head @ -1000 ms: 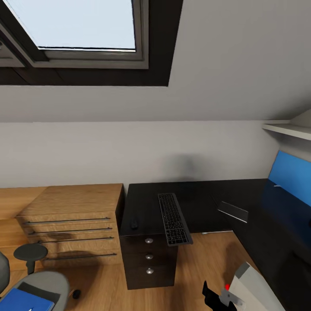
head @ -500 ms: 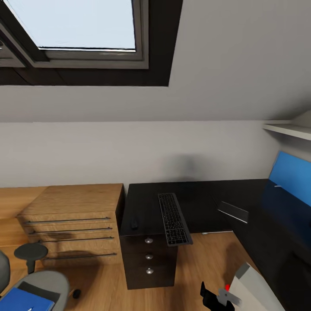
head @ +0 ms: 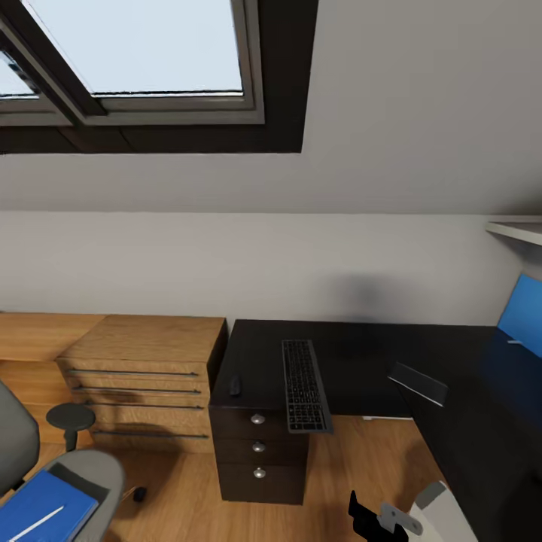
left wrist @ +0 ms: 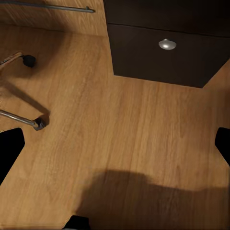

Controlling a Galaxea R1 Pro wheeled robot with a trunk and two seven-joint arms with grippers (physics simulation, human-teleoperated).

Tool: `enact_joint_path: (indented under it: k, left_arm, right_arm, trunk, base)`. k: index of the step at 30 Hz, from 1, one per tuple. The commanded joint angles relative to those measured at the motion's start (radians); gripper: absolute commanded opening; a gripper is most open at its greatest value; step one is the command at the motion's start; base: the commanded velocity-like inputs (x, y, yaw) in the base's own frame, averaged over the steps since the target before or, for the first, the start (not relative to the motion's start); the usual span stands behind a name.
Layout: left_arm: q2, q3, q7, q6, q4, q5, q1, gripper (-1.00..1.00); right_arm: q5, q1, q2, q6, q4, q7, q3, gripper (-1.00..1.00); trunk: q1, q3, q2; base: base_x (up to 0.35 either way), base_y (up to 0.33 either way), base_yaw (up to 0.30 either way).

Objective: In the bedroom, organize the workspace by keeping the computer under the desk, ensuring the monitor is on the desk, placing the keyboard on the desk next to the monitor, placing the mouse on the desk next to the keyboard, moving the folder from the swivel chair onto the desk next to the mouse, stacking the notebook on top of the folder with the pen on top of the notebook, and positioning the swivel chair next to the desk.

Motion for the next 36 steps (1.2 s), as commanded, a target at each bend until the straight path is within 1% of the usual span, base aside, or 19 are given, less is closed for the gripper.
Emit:
enact_joint_path:
  k: [1, 10, 31, 34, 36]
  left_arm:
    - [0.001, -0.008, 0.006, -0.006, 0.001, 0.011, -0.001, 1.0]
    - [0.001, -0.008, 0.006, -0.008, 0.001, 0.011, -0.001, 1.0]
    - [0.001, -0.01, 0.009, -0.009, -0.004, 0.008, -0.001, 1.0]
    - [0.0, -0.013, 0.008, -0.016, -0.02, 0.008, -0.001, 1.0]
    - [-0.001, -0.014, 0.007, -0.02, -0.04, 0.007, -0.001, 1.0]
  right_arm:
    - [0.007, 0.0, 0.0, -0.002, 0.0, -0.002, -0.008, 1.0]
    - [0.008, 0.0, 0.0, -0.002, 0.0, -0.001, -0.008, 1.0]
    - [0.009, 0.0, -0.001, -0.003, -0.001, -0.001, -0.008, 1.0]
    - [0.009, 0.0, -0.004, -0.028, -0.002, 0.001, -0.008, 1.0]
    - [0.01, 0.0, -0.005, -0.059, -0.003, 0.001, -0.008, 1.0]
  trunk:
    - [0.0, -0.001, -0.001]
    - [0.0, 0.0, -0.001]
    - [0.0, 0.0, -0.001]
    - [0.0, 0.0, -0.001]
    - [0.0, 0.0, -0.001]
  base:
    - [0.0, -0.181, 0.218]
    - [0.0, -0.07, 0.097]
    - [0.0, -0.004, 0.006]
    - [0.0, 0.0, 0.0]
    - [0.0, 0.0, 0.0]
